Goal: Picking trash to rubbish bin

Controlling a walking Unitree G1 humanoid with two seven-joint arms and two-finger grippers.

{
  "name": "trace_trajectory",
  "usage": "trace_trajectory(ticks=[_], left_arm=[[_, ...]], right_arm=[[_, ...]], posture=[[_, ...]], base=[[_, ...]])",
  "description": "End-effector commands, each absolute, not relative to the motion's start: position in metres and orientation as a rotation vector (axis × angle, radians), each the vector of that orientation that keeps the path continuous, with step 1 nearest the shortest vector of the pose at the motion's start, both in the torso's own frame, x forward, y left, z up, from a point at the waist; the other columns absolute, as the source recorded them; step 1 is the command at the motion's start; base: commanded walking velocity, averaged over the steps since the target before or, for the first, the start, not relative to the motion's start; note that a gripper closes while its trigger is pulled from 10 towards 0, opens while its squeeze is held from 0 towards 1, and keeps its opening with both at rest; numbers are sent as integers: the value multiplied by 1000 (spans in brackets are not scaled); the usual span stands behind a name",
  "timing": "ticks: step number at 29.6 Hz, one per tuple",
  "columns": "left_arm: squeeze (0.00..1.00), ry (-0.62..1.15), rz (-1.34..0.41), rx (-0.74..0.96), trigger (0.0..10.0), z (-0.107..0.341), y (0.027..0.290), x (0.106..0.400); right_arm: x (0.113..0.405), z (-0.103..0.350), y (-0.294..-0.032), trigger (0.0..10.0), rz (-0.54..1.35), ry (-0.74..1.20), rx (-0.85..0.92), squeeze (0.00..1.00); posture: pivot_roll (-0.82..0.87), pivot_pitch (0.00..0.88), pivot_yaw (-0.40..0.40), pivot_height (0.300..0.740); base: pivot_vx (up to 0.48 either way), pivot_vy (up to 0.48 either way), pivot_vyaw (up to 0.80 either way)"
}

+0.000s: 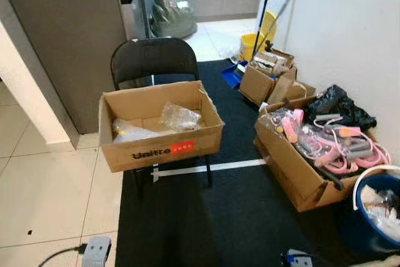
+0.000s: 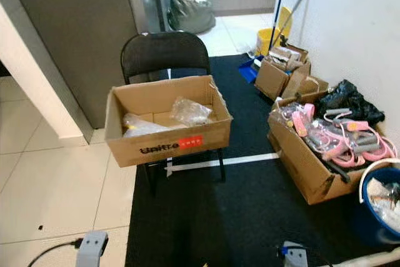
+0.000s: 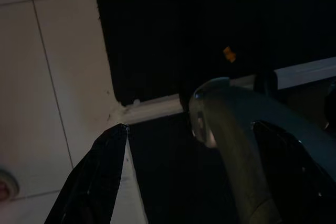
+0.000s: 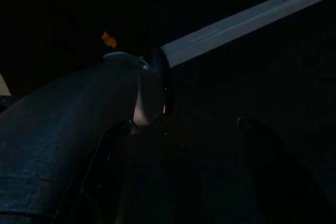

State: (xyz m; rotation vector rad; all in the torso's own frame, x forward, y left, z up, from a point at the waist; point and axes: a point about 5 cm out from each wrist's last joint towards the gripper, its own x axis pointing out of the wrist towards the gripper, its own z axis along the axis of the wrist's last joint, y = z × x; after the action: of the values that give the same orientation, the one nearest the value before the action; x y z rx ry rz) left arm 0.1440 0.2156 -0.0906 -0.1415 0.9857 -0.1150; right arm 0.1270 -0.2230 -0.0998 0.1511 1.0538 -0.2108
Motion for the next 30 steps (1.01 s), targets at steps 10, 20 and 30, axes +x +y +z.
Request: trace_trajectory(ticks=[10,20,30], left_arm=[[0,1025,-122,-143,10000,-97,200,138],[0,1054,-218,-76,10000,-97,188,144],[0,1041,-236,-47,10000,-93,185,156]], right_arm=[[111,-104,-229,10000,-211,1144,80,0],[126,-100,-231,10000,-203,1116,46,0],[117,-104,-223,10000,-197,1149,45,0]], posture=[[-40,56,24,740],[-103,42,64,740],[-113,4,85,740]], base=[[0,0,-691],[0,0,-800],[0,0,-800]])
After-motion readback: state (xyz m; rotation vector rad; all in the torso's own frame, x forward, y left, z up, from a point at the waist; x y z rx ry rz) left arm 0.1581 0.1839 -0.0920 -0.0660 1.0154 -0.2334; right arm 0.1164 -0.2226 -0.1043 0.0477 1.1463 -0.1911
